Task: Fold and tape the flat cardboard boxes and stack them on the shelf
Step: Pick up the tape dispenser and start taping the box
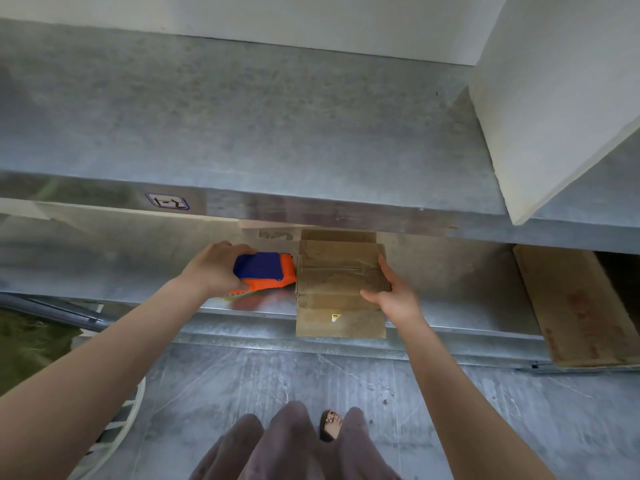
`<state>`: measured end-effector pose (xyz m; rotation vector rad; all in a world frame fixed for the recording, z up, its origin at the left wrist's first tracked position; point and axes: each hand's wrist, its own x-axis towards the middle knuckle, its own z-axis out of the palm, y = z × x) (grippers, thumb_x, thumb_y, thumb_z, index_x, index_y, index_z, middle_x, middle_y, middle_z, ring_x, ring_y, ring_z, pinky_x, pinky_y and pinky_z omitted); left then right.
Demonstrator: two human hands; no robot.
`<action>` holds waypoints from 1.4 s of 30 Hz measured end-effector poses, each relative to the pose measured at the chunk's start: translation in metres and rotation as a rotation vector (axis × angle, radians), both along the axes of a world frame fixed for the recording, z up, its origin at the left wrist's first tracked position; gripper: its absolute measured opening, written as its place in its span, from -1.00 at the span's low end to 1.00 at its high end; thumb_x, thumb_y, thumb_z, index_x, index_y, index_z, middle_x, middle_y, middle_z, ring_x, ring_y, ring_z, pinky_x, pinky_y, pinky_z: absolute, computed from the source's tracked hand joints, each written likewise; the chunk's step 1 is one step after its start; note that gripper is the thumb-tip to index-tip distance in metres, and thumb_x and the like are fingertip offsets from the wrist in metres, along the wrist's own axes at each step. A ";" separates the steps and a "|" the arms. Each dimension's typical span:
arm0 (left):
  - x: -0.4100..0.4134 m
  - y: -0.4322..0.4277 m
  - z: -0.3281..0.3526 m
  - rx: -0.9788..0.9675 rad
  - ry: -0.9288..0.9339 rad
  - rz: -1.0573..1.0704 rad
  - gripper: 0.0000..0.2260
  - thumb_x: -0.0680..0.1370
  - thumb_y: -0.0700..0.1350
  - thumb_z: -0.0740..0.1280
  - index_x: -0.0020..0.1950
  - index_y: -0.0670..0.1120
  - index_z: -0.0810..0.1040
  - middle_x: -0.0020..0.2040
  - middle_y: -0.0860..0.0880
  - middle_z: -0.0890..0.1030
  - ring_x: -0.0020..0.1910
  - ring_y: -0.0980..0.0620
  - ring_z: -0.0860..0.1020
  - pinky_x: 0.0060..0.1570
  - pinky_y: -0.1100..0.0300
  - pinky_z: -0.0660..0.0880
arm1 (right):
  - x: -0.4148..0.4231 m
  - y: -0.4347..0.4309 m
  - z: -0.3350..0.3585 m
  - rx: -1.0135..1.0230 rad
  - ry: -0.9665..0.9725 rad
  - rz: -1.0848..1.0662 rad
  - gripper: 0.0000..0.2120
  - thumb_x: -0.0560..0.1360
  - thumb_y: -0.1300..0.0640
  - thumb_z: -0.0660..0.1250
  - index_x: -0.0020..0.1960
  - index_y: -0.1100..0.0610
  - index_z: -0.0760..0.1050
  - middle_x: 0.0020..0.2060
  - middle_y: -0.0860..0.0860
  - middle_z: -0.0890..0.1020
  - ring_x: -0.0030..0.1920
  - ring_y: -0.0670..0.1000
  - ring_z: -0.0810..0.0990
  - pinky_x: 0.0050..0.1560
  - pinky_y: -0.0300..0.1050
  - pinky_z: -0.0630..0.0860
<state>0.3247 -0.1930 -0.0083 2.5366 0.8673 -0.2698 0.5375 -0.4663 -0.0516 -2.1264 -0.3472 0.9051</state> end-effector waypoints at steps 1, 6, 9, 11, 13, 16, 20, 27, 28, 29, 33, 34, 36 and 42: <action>0.000 -0.003 0.000 0.014 0.013 0.011 -0.40 0.33 0.02 0.51 0.36 0.07 0.47 0.10 -0.06 0.56 0.10 -0.04 0.51 0.09 0.17 0.43 | 0.000 0.000 0.000 0.001 -0.007 -0.001 -0.16 0.38 0.05 0.54 0.51 -0.26 0.16 0.32 -0.16 0.51 0.08 -0.16 0.51 0.16 -0.31 0.41; 0.005 -0.015 0.002 0.057 0.038 0.074 -0.48 0.36 0.08 0.47 0.30 0.06 0.50 0.07 -0.08 0.57 0.10 -0.10 0.53 0.05 0.12 0.46 | -0.003 -0.001 0.000 -0.006 -0.030 -0.009 -0.17 0.40 0.05 0.52 0.52 -0.25 0.15 0.35 -0.12 0.49 0.20 -0.07 0.54 0.12 -0.29 0.40; 0.016 -0.024 0.004 0.102 0.020 0.081 -0.56 0.36 0.21 0.40 0.17 0.06 0.51 -0.09 0.00 0.51 0.00 -0.10 0.50 -0.13 0.11 0.43 | -0.004 -0.003 0.000 0.007 -0.025 -0.020 -0.17 0.40 0.07 0.52 0.52 -0.23 0.16 0.35 -0.11 0.49 0.28 -0.02 0.52 0.19 -0.25 0.40; 0.022 -0.021 0.003 0.115 0.047 0.000 -0.52 0.40 0.17 0.41 0.27 0.08 0.45 0.09 -0.05 0.48 0.14 -0.11 0.44 0.00 0.05 0.48 | -0.003 -0.004 0.001 0.011 -0.016 -0.016 -0.17 0.40 0.07 0.52 0.52 -0.23 0.16 0.35 -0.12 0.49 0.28 -0.03 0.51 0.20 -0.26 0.40; 0.021 -0.010 0.004 0.084 0.064 -0.054 -0.47 0.39 0.12 0.44 0.33 0.08 0.43 0.20 -0.06 0.45 0.21 -0.13 0.40 0.10 0.04 0.45 | -0.002 -0.004 0.002 0.020 -0.003 -0.011 -0.16 0.39 0.06 0.53 0.52 -0.24 0.16 0.35 -0.12 0.49 0.29 -0.03 0.50 0.23 -0.25 0.40; 0.019 0.002 0.004 0.053 0.057 -0.109 -0.46 0.39 0.06 0.46 0.34 0.09 0.43 0.22 -0.04 0.45 0.21 -0.12 0.38 0.13 0.06 0.39 | -0.003 -0.004 0.002 0.027 -0.002 -0.008 -0.16 0.39 0.06 0.53 0.52 -0.24 0.15 0.36 -0.11 0.48 0.29 -0.03 0.50 0.29 -0.17 0.43; 0.018 0.009 0.000 0.069 0.047 -0.158 -0.46 0.40 0.02 0.48 0.36 0.07 0.44 0.22 -0.04 0.45 0.20 -0.11 0.37 0.16 0.08 0.34 | -0.003 -0.005 0.002 0.030 -0.002 -0.010 -0.16 0.40 0.06 0.52 0.51 -0.26 0.15 0.34 -0.14 0.49 0.24 -0.07 0.52 0.24 -0.20 0.45; 0.014 0.023 -0.009 0.039 0.024 -0.194 -0.43 0.45 -0.04 0.47 0.43 0.06 0.38 0.32 -0.02 0.39 0.30 -0.07 0.29 0.26 0.08 0.29 | -0.001 -0.004 0.003 0.030 -0.005 0.000 -0.16 0.39 0.06 0.53 0.52 -0.25 0.15 0.35 -0.14 0.49 0.25 -0.06 0.52 0.24 -0.21 0.45; 0.012 0.023 -0.011 0.030 0.021 -0.189 -0.43 0.47 -0.03 0.45 0.45 0.08 0.35 0.36 -0.01 0.35 0.33 -0.05 0.26 0.28 0.08 0.28 | -0.001 -0.004 0.003 0.034 -0.005 -0.001 -0.16 0.40 0.06 0.53 0.51 -0.25 0.15 0.35 -0.13 0.48 0.26 -0.05 0.51 0.25 -0.20 0.45; 0.010 0.022 -0.012 0.028 0.030 -0.182 -0.41 0.49 0.02 0.42 0.48 0.11 0.30 0.40 -0.01 0.31 0.37 -0.04 0.21 0.32 0.07 0.26 | -0.002 -0.004 0.004 0.037 -0.011 0.003 -0.16 0.40 0.05 0.52 0.51 -0.25 0.14 0.36 -0.12 0.48 0.27 -0.04 0.51 0.27 -0.18 0.45; 0.001 0.005 -0.015 0.242 0.106 -0.212 -0.34 0.54 0.28 0.22 0.56 0.11 0.10 0.57 -0.01 0.03 0.55 -0.07 -0.11 0.52 -0.05 -0.14 | -0.008 -0.006 0.007 -0.043 -0.167 0.106 -0.19 0.46 -0.07 0.44 0.54 -0.25 0.03 0.50 -0.04 0.31 0.40 0.06 0.41 0.30 -0.12 0.41; 0.000 -0.003 -0.013 0.292 0.039 -0.215 -0.36 0.56 0.27 0.20 0.57 0.08 0.11 0.58 -0.02 0.04 0.56 -0.07 -0.12 0.52 -0.04 -0.19 | -0.009 -0.007 0.009 -0.082 -0.226 0.147 -0.19 0.48 -0.11 0.41 0.56 -0.24 -0.02 0.54 0.01 0.20 0.44 0.10 0.35 0.33 -0.09 0.38; 0.003 -0.025 -0.007 0.301 -0.174 -0.231 -0.40 0.57 0.16 0.27 0.55 0.00 0.21 0.55 -0.05 0.19 0.56 -0.09 0.02 0.53 0.00 -0.12 | -0.010 -0.008 0.013 -0.133 -0.358 0.227 -0.21 0.52 -0.16 0.34 0.57 -0.20 -0.07 0.58 0.07 0.04 0.50 0.17 0.23 0.40 -0.02 0.31; 0.040 -0.097 -0.008 0.173 -0.245 -0.265 -0.39 0.60 0.21 0.14 0.58 0.02 0.09 0.57 0.01 0.13 0.56 -0.02 0.04 0.52 0.06 -0.04 | -0.015 -0.006 0.026 -0.202 -0.753 0.413 -0.38 0.57 -0.20 0.19 0.57 -0.12 0.09 0.58 0.04 0.09 0.57 0.13 -0.01 0.51 0.08 0.12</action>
